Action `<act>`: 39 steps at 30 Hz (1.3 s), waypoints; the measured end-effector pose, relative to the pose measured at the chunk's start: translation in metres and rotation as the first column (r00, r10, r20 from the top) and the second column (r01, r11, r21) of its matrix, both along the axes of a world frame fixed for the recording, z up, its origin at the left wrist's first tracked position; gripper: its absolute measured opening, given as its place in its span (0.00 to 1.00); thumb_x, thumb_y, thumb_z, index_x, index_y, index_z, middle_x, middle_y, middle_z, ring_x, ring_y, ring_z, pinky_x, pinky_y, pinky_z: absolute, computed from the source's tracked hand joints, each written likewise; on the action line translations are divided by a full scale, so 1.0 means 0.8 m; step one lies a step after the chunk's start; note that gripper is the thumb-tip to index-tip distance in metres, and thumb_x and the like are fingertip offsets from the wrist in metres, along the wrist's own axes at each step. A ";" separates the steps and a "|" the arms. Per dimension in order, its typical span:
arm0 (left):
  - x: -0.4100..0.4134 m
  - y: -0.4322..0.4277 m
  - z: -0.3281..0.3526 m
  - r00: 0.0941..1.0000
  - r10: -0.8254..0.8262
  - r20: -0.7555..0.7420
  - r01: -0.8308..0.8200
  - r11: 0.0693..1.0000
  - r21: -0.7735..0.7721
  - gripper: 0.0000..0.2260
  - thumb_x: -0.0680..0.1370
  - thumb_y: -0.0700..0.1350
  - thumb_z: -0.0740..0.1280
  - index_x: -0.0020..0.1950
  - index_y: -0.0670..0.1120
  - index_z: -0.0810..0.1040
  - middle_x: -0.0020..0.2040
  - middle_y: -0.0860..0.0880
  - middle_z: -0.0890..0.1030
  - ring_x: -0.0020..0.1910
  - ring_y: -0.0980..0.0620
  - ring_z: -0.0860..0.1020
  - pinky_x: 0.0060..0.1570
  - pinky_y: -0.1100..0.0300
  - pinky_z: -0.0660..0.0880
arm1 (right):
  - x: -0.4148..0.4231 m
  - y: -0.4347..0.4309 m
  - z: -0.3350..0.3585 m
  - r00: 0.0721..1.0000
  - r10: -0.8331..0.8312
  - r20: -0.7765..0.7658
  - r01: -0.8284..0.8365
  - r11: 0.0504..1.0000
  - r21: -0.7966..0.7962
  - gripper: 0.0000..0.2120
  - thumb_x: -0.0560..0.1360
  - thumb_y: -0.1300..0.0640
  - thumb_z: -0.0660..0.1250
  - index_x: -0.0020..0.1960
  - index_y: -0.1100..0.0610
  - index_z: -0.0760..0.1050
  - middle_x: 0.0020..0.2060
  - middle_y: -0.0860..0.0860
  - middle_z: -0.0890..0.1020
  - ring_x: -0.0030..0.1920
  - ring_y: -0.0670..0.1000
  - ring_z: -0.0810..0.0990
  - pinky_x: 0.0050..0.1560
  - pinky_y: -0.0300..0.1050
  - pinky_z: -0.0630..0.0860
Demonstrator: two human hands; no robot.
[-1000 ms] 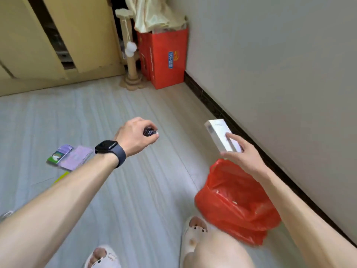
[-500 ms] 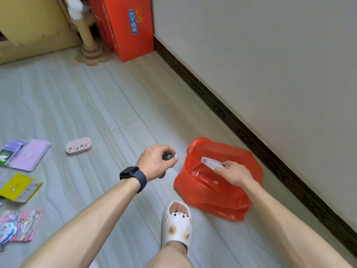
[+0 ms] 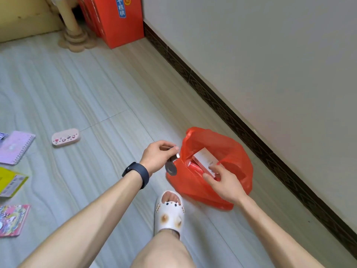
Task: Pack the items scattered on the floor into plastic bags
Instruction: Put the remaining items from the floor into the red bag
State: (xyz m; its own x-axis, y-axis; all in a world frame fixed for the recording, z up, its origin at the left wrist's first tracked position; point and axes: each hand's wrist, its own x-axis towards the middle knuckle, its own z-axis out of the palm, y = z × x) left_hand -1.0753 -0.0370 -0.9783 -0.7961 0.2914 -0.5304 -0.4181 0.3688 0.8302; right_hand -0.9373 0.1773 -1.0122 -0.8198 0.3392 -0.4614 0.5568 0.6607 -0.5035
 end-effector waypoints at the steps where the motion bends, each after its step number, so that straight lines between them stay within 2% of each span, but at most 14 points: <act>1: 0.007 0.010 0.003 0.998 0.003 0.067 -0.007 0.998 0.061 0.09 0.74 0.49 0.74 0.51 0.48 0.82 0.49 0.47 0.85 0.45 0.51 0.83 0.52 0.54 0.80 | 0.002 -0.012 0.018 0.994 -0.075 -0.080 0.062 0.987 -0.150 0.23 0.75 0.39 0.68 0.67 0.46 0.74 0.59 0.42 0.80 0.60 0.44 0.79 0.58 0.40 0.74; 4: 0.022 0.029 0.012 0.977 0.000 0.215 -0.047 0.975 0.216 0.09 0.75 0.43 0.74 0.52 0.42 0.79 0.49 0.42 0.84 0.43 0.47 0.83 0.43 0.58 0.82 | -0.003 -0.048 0.050 0.970 -0.160 -0.184 0.068 0.902 -0.427 0.22 0.76 0.42 0.70 0.68 0.41 0.71 0.59 0.38 0.80 0.58 0.38 0.80 0.57 0.34 0.75; 6: 0.031 0.035 0.020 0.967 -0.027 0.255 -0.046 0.960 0.276 0.08 0.75 0.41 0.74 0.52 0.41 0.79 0.46 0.42 0.84 0.42 0.48 0.84 0.40 0.61 0.81 | -0.006 -0.062 0.054 0.950 -0.180 -0.255 0.061 0.908 -0.414 0.18 0.77 0.46 0.70 0.66 0.39 0.72 0.56 0.37 0.81 0.56 0.37 0.80 0.54 0.32 0.75; 8: 0.035 0.034 0.020 0.973 -0.055 0.225 -0.009 0.962 0.272 0.09 0.74 0.42 0.75 0.51 0.40 0.80 0.46 0.42 0.84 0.44 0.47 0.85 0.46 0.57 0.82 | -0.008 -0.070 0.052 0.916 -0.244 -0.320 0.105 0.912 -0.396 0.09 0.78 0.47 0.68 0.58 0.37 0.79 0.50 0.39 0.85 0.50 0.41 0.83 0.52 0.44 0.80; 12: 0.030 0.012 0.008 0.986 -0.125 0.107 0.110 0.985 0.132 0.08 0.74 0.45 0.74 0.51 0.44 0.84 0.48 0.44 0.85 0.48 0.47 0.84 0.53 0.50 0.81 | -0.013 -0.080 0.046 0.903 -0.279 -0.327 0.136 0.907 -0.399 0.07 0.80 0.53 0.66 0.50 0.44 0.83 0.42 0.41 0.86 0.37 0.45 0.86 0.45 0.50 0.82; 15: 0.023 -0.014 -0.008 0.984 -0.161 0.078 0.159 0.987 0.028 0.06 0.76 0.46 0.71 0.52 0.49 0.83 0.50 0.48 0.85 0.47 0.49 0.84 0.44 0.61 0.79 | -0.021 -0.074 0.034 0.904 -0.283 -0.321 0.171 0.926 -0.335 0.08 0.81 0.53 0.64 0.49 0.47 0.82 0.39 0.44 0.86 0.36 0.46 0.85 0.45 0.51 0.82; 17: 0.019 -0.033 -0.022 0.980 -0.199 -0.003 0.196 0.969 -0.153 0.09 0.77 0.50 0.70 0.55 0.52 0.81 0.54 0.52 0.82 0.51 0.52 0.82 0.47 0.65 0.74 | -0.029 -0.060 0.026 0.865 -0.384 -0.325 0.270 0.900 -0.343 0.08 0.81 0.53 0.63 0.49 0.48 0.80 0.37 0.47 0.86 0.36 0.48 0.86 0.43 0.52 0.82; 19: 0.015 -0.055 -0.046 0.948 -0.313 -0.059 0.267 0.882 -0.388 0.15 0.77 0.53 0.67 0.63 0.53 0.76 0.60 0.52 0.78 0.59 0.52 0.77 0.55 0.62 0.71 | -0.037 -0.042 0.023 0.811 -0.475 -0.341 0.367 0.868 -0.335 0.07 0.82 0.52 0.62 0.50 0.49 0.79 0.39 0.49 0.86 0.37 0.48 0.86 0.45 0.54 0.82; 22: 0.012 -0.086 -0.094 0.888 -0.457 0.057 0.394 0.688 -0.609 0.23 0.78 0.54 0.63 0.73 0.52 0.67 0.69 0.46 0.71 0.66 0.46 0.72 0.63 0.54 0.70 | -0.049 -0.015 0.015 0.755 -0.552 -0.353 0.470 0.832 -0.294 0.08 0.82 0.51 0.60 0.51 0.49 0.77 0.40 0.47 0.86 0.38 0.46 0.85 0.49 0.55 0.82; 25: 0.015 -0.105 -0.133 0.844 -0.497 0.203 0.471 0.502 -0.725 0.26 0.79 0.54 0.59 0.77 0.52 0.59 0.73 0.46 0.65 0.70 0.43 0.66 0.64 0.49 0.69 | -0.062 0.004 0.001 0.756 -0.567 -0.328 0.518 0.824 -0.230 0.07 0.81 0.49 0.59 0.50 0.45 0.75 0.41 0.45 0.85 0.37 0.45 0.85 0.51 0.57 0.82; 29: 0.030 -0.112 -0.165 0.804 -0.553 0.217 0.493 0.416 -0.764 0.29 0.79 0.54 0.58 0.79 0.54 0.54 0.77 0.46 0.57 0.74 0.43 0.59 0.68 0.48 0.62 | -0.078 0.017 -0.023 0.750 -0.599 -0.281 0.566 0.800 -0.196 0.07 0.80 0.48 0.59 0.52 0.46 0.75 0.42 0.45 0.85 0.40 0.46 0.86 0.53 0.54 0.81; 32: 0.039 -0.117 -0.179 0.747 -0.631 0.210 0.514 0.347 -0.785 0.30 0.80 0.57 0.56 0.80 0.57 0.47 0.80 0.49 0.47 0.78 0.43 0.50 0.71 0.44 0.55 | -0.083 0.021 -0.045 0.820 -0.517 -0.247 0.507 0.855 -0.106 0.10 0.76 0.40 0.59 0.50 0.40 0.76 0.49 0.43 0.84 0.49 0.49 0.84 0.57 0.55 0.79; 35: 0.044 -0.130 -0.194 0.715 -0.650 0.258 0.545 0.287 -0.788 0.28 0.81 0.60 0.51 0.79 0.59 0.45 0.80 0.51 0.41 0.79 0.44 0.44 0.73 0.40 0.48 | -0.075 0.009 -0.064 0.988 -0.152 -0.032 0.155 0.982 0.107 0.17 0.79 0.47 0.58 0.65 0.46 0.75 0.55 0.45 0.81 0.62 0.53 0.78 0.64 0.50 0.72; 39: 0.053 -0.148 -0.207 0.710 -0.635 0.306 0.586 0.290 -0.757 0.27 0.81 0.61 0.47 0.78 0.62 0.41 0.79 0.54 0.36 0.79 0.44 0.43 0.73 0.38 0.47 | -0.065 -0.010 -0.083 0.956 0.166 0.242 -0.222 0.949 0.224 0.24 0.78 0.56 0.60 0.73 0.47 0.70 0.72 0.62 0.70 0.73 0.61 0.67 0.70 0.53 0.67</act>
